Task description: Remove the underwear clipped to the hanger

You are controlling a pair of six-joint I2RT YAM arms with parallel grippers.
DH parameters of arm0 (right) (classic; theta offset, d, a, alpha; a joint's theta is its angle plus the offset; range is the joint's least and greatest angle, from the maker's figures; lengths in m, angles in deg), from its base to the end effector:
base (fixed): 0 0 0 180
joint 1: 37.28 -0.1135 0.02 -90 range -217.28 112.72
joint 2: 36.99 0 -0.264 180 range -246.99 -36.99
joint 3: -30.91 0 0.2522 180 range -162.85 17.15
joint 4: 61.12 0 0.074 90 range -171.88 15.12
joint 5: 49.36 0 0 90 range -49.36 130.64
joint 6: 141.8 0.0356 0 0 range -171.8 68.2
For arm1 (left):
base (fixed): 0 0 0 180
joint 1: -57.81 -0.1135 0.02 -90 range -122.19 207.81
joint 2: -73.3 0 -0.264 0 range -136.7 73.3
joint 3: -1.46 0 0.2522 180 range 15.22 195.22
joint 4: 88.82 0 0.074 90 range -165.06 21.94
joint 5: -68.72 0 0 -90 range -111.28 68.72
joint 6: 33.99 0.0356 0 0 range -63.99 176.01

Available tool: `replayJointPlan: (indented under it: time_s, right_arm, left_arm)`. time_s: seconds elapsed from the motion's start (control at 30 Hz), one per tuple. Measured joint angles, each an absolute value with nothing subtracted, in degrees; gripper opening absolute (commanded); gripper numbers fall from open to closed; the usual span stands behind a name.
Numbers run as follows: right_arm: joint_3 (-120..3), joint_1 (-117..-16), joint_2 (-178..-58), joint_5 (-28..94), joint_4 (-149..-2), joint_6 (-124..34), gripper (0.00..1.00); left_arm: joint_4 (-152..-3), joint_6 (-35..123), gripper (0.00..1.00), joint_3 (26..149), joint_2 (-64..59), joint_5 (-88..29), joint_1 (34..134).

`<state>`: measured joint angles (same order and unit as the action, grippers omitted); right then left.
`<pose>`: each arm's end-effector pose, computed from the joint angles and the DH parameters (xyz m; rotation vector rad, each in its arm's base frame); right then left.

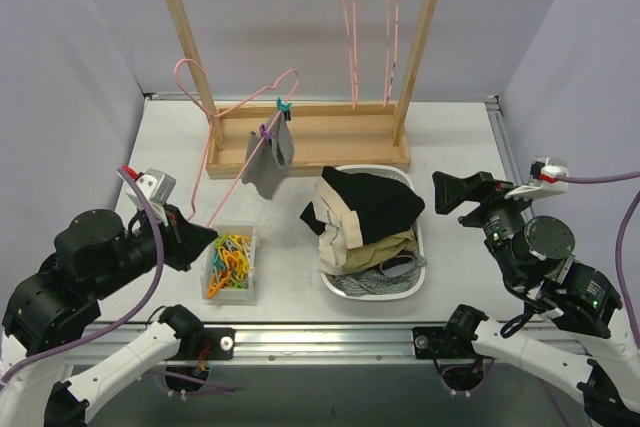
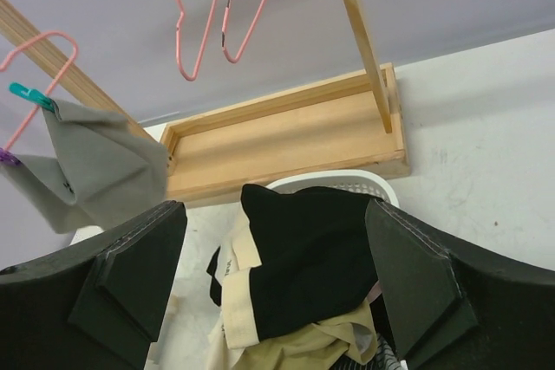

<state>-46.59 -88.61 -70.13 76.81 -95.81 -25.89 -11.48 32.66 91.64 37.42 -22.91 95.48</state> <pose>0.0667 0.0498 0.4514 0.2156 1.4528 0.6634 0.0422 -0.0339 0.4301 0.2739 2.0261 -0.7115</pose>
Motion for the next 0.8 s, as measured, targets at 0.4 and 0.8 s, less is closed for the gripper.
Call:
replayJointPlan:
  time_s: [0.4, 0.8]
  right_arm:
    - [-45.24, -88.63, -69.85, 77.00, -97.05, -25.91, 0.88]
    - [-44.38, -88.70, -69.39, 77.86, -97.69, -25.91, 0.89]
  left_arm:
    - [-24.58, 24.42, 0.03, 72.65, 26.05, -19.30, 115.20]
    - [-37.14, 20.55, 0.02, 82.57, 4.74, -1.88, 144.60]
